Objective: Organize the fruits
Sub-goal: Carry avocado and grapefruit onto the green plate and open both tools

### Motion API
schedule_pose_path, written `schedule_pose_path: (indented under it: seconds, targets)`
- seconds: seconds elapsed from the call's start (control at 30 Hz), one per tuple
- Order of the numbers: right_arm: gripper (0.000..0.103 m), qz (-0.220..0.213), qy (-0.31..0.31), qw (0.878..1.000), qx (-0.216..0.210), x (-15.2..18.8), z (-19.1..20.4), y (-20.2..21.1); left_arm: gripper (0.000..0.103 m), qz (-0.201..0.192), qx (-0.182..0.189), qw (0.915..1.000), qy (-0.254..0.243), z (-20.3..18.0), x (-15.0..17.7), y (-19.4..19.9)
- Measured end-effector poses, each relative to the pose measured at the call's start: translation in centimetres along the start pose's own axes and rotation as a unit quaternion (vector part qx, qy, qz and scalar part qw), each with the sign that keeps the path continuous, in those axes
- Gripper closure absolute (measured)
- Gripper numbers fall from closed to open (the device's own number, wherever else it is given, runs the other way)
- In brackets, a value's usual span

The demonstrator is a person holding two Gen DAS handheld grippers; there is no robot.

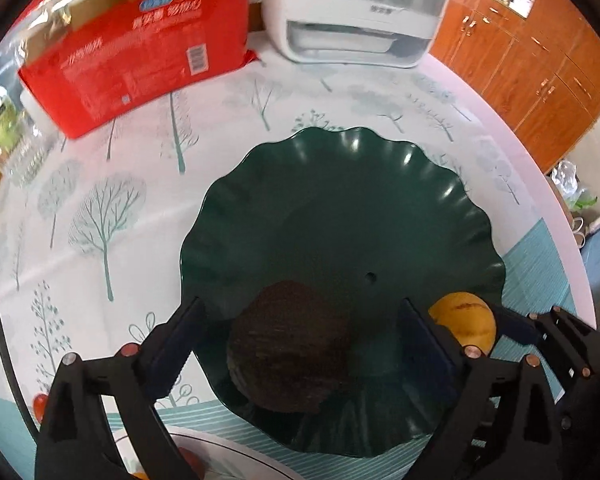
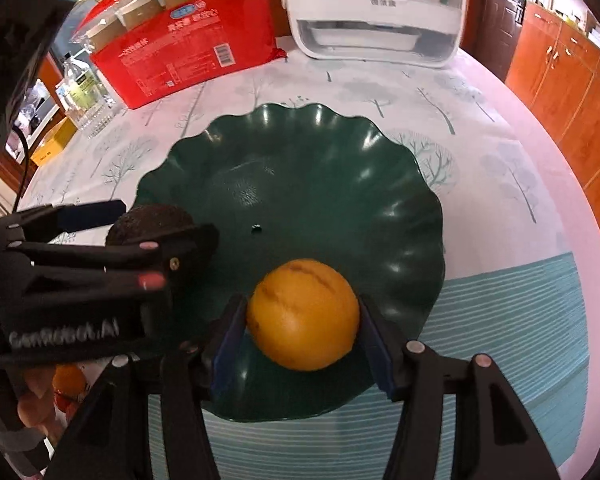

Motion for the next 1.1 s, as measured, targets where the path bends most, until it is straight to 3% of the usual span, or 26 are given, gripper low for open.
schedule_pose_path:
  seconds: [0.1,0.17,0.6,0.83,1.1]
  targets:
    - [0.028,-0.013,0.017,1.000,0.013,-0.1,0.7,0.6,0.004,0.005,-0.001,1.0000,-0.005,-0.1,0.1,0.4]
    - [0.027,-0.016,0.025,0.999,0.017,-0.2,1.1,0.8,0.004,0.004,0.001,1.0000,-0.003,0.2,0.2,0.8]
    - [0.027,-0.020,0.026,0.999,0.018,0.5,2.5,2.3,0.003,-0.028,-0.016,0.9992,0.023,3.6,1.5,5.3]
    - [0.027,-0.024,0.022,0.999,0.019,1.4,3.0,3.7,0.003,-0.037,-0.027,0.9978,0.046,5.9,3.9,8.0]
    - [0.027,-0.039,0.012,0.999,0.016,2.9,4.2,6.6,0.003,-0.054,-0.070,0.9917,0.093,9.2,7.9,12.4]
Point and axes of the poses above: each gripper's, at about its wrist camera, not at the fingertips, and y roughly against the way its jaws point, z to its left, x to its underside, the point moved 1 cm from there along -y, roughly the way its jaws point, and after that the axes turned 14 degrees about -x, right-handed, at the moved point
